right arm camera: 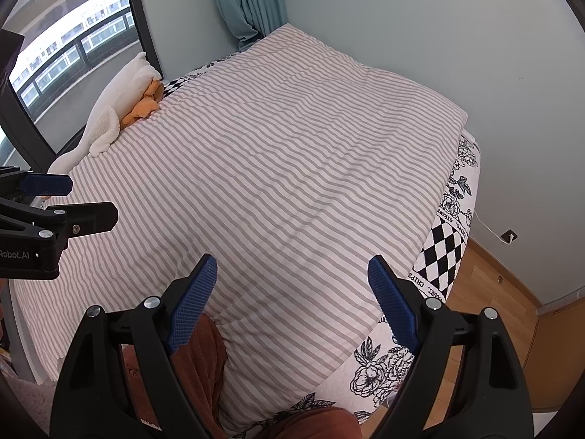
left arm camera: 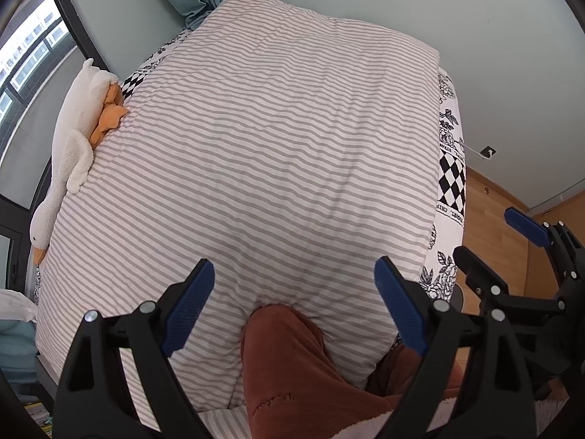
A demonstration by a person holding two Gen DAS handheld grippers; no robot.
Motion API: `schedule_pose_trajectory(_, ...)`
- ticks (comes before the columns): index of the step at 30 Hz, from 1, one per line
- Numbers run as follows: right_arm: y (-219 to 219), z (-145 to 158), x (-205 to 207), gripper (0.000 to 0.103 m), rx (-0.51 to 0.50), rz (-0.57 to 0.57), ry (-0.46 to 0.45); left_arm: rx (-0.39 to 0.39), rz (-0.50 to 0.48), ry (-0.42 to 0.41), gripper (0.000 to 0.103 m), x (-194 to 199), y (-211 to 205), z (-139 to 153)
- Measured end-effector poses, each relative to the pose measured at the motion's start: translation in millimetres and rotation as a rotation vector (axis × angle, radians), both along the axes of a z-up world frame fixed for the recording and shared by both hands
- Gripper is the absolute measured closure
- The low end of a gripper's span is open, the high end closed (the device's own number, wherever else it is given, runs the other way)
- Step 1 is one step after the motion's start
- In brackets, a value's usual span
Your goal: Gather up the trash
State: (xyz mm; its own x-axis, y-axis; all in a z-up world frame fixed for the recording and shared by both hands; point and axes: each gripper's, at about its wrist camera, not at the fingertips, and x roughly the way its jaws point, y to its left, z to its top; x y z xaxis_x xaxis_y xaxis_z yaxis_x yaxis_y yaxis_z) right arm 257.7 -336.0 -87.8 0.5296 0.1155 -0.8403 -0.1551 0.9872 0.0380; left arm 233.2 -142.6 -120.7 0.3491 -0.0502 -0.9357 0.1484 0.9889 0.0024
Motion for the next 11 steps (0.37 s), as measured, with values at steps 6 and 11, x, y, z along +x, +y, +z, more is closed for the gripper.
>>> schedule_pose_trajectory(6,1.3,-2.6,2.6,0.021,-0.001,0.014,0.007,-0.018,-0.021,0.019,0.014,4.1,-4.6,-2.2)
schedule_pose_trajectory(11,0.3,-3.1,6.5,0.021,-0.003,0.021,0.011,-0.006,-0.019,0.020,0.014,8.0,-7.8,-3.3)
